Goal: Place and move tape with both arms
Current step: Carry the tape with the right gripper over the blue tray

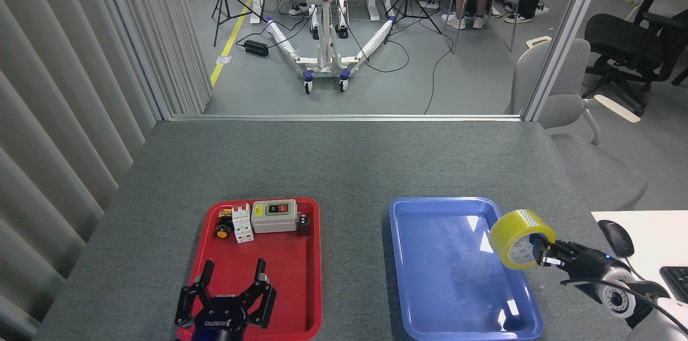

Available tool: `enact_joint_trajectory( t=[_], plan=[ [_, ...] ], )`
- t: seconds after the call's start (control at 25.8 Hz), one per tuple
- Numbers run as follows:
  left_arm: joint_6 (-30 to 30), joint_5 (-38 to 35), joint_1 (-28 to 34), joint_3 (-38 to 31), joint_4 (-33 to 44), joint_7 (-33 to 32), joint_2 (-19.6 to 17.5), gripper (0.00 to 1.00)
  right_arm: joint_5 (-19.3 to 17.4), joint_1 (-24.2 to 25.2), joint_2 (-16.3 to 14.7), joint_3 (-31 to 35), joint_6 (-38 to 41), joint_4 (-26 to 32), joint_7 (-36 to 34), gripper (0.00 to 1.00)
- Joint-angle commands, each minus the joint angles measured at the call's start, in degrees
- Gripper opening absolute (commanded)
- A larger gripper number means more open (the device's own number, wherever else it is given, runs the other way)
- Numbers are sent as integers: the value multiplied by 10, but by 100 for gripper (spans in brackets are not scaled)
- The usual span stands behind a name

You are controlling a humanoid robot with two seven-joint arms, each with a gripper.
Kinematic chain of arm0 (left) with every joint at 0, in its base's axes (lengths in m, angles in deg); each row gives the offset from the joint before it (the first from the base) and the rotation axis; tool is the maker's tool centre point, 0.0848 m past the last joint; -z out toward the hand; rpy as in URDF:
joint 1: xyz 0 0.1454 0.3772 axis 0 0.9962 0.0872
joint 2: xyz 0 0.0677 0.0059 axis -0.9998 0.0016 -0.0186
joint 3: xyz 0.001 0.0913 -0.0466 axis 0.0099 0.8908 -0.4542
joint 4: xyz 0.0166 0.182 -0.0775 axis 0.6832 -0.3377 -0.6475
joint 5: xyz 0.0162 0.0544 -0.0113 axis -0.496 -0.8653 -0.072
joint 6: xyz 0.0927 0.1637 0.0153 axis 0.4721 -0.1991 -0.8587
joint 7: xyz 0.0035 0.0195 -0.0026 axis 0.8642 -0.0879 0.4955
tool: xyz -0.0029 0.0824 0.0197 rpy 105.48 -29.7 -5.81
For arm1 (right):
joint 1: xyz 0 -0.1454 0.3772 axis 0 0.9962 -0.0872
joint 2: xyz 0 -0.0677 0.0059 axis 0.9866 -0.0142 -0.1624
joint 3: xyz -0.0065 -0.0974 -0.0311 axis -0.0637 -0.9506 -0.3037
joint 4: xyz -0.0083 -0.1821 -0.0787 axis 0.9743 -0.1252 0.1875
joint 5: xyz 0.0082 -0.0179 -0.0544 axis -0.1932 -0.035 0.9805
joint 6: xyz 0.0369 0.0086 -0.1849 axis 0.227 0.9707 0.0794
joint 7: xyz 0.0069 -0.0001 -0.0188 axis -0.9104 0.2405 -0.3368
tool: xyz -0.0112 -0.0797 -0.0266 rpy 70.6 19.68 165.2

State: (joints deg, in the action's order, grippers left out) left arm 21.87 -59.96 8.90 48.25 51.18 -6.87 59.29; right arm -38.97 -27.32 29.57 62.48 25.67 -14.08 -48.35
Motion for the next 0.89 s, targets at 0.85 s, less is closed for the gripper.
enact_joint_trajectory(
  t=[0.85],
  plan=[
    [138,19,-10,-61,-50,7,-90,100,-169,-134,53,-155,-171,-55,276,11]
  ],
)
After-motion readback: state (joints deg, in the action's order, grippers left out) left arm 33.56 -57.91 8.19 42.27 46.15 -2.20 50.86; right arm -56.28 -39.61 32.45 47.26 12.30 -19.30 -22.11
